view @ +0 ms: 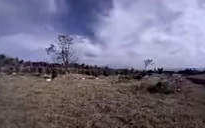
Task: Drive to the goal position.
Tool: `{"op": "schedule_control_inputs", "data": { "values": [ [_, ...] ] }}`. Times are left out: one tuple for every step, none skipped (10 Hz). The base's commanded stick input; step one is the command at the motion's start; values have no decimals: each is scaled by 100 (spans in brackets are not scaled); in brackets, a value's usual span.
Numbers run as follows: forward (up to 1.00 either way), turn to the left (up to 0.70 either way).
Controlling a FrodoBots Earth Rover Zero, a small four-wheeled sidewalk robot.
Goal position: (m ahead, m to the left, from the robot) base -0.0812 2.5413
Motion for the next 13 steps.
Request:
{"op": "schedule_control_inputs", "data": {
  "values": [
    [70,0],
    [70,0],
    [70,0],
    [70,0],
    [70,0],
    [70,0],
    [44,0],
    [7,0],
    [0,0],
    [0,0],
    [0,0],
    [0,0],
    [0,0]
  ]
}}
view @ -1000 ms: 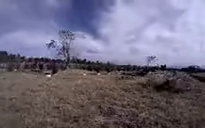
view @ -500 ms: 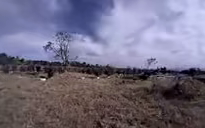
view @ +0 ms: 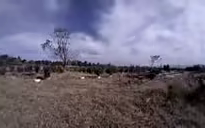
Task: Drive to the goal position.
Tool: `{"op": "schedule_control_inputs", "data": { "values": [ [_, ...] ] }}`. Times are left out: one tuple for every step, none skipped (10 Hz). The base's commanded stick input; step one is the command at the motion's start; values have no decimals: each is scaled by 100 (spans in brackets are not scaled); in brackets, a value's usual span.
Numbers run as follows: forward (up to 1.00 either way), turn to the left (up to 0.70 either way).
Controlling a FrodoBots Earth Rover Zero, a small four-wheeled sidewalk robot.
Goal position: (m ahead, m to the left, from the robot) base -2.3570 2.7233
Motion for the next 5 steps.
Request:
{"op": "schedule_control_inputs", "data": {
  "values": [
    [0,0],
    [0,0],
    [0,0],
    [0,0],
    [70,0]
  ]
}}
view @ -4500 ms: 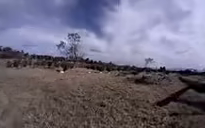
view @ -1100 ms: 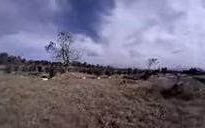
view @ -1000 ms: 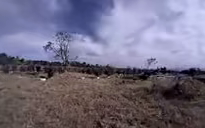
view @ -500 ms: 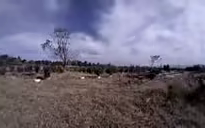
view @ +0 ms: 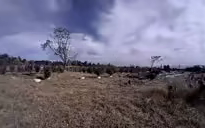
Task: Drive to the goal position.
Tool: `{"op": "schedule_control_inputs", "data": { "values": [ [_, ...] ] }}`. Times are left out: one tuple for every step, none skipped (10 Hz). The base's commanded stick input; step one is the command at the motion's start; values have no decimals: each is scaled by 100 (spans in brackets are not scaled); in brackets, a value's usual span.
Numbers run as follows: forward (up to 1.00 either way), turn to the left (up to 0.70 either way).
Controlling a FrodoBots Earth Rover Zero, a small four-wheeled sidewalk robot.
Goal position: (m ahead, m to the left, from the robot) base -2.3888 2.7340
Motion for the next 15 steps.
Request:
{"op": "schedule_control_inputs", "data": {
  "values": [
    [70,0],
    [70,0],
    [70,0],
    [70,27],
    [70,27],
    [70,27],
    [70,27],
    [70,27],
    [70,27],
    [70,27],
    [70,27],
    [70,27],
    [70,27],
    [70,0],
    [70,0]
  ]
}}
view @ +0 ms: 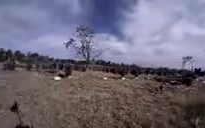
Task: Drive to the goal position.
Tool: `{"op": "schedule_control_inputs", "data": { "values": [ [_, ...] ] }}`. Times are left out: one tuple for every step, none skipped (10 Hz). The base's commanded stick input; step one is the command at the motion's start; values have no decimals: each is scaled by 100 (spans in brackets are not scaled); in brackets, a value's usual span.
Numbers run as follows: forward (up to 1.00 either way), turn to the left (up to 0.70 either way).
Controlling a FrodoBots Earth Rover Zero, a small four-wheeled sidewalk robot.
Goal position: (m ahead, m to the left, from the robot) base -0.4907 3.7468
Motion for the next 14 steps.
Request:
{"op": "schedule_control_inputs", "data": {
  "values": [
    [70,0],
    [70,0],
    [70,0],
    [70,0],
    [70,0],
    [70,0],
    [70,0],
    [70,0],
    [31,0],
    [0,0],
    [0,0],
    [0,0],
    [0,0],
    [0,0]
  ]
}}
